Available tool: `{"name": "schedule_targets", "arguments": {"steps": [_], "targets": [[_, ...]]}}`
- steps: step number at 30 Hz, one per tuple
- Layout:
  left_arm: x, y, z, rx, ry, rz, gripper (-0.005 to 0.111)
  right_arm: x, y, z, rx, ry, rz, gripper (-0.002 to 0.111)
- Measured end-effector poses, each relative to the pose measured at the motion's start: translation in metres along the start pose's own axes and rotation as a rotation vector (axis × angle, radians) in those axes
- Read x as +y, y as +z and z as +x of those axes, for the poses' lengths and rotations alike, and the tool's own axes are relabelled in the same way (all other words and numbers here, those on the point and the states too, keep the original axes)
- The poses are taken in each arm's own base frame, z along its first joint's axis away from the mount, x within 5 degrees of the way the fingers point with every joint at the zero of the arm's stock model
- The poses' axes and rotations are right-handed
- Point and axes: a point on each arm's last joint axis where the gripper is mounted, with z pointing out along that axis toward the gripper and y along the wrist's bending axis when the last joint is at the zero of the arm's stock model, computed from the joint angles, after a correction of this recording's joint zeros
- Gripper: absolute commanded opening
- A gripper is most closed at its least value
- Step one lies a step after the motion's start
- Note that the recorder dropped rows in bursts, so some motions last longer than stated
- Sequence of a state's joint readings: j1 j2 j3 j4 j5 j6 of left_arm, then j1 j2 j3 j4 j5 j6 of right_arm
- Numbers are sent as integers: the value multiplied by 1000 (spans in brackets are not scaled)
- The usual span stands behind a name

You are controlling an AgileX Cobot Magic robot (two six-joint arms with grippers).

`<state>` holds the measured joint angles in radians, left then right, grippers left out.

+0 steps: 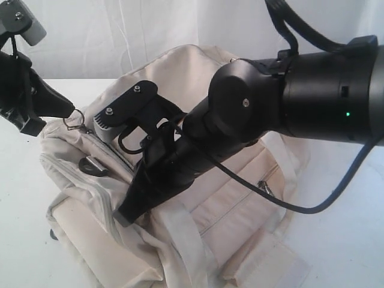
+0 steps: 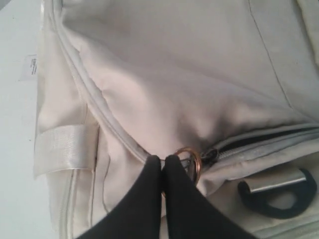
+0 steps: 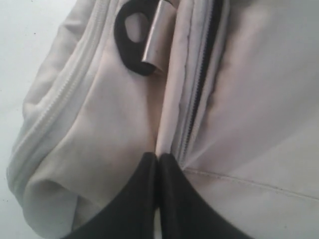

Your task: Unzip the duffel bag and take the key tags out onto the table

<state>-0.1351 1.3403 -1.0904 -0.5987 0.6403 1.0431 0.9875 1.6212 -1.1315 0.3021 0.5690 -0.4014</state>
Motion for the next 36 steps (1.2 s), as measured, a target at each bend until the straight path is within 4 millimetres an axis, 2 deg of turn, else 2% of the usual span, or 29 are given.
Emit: {"name": "schedule_targets", "arguments": {"steps": [9, 12, 14, 19, 21, 23, 25, 26, 29, 31, 36], "targets": [[-4, -10, -1, 17, 6, -41, 0, 0, 3, 25, 52, 18, 25, 0], [4, -16, -2, 4, 25, -133, 0, 5, 3, 56, 243, 6, -15, 0], [5, -17, -2, 4, 30, -141, 0, 7, -2, 65, 281, 4, -18, 0], [4, -18, -1, 13, 34, -133, 0, 9, -24, 69, 239, -1, 20, 0], [1, -17, 0, 26, 33, -106, 0, 9, -30, 66, 195, -1, 31, 1], [-2, -17, 2, 46, 31, -68, 0, 8, -33, 60, 120, 2, 44, 10], [-6, -18, 3, 58, 28, -34, 0, 7, -35, 51, 19, 2, 64, 25], [-8, -18, 3, 60, 26, -14, 0, 7, -36, 47, -19, 7, 70, 38], [-14, -23, 0, 29, 45, 26, 0, 4, -41, 29, -168, 30, 96, 68], [-19, -29, -4, -7, 63, 35, 0, 1, -47, 15, -275, 34, 122, 73], [-25, -39, -8, -50, 89, 26, 0, -5, -49, -12, -444, 40, 170, 71]]}}
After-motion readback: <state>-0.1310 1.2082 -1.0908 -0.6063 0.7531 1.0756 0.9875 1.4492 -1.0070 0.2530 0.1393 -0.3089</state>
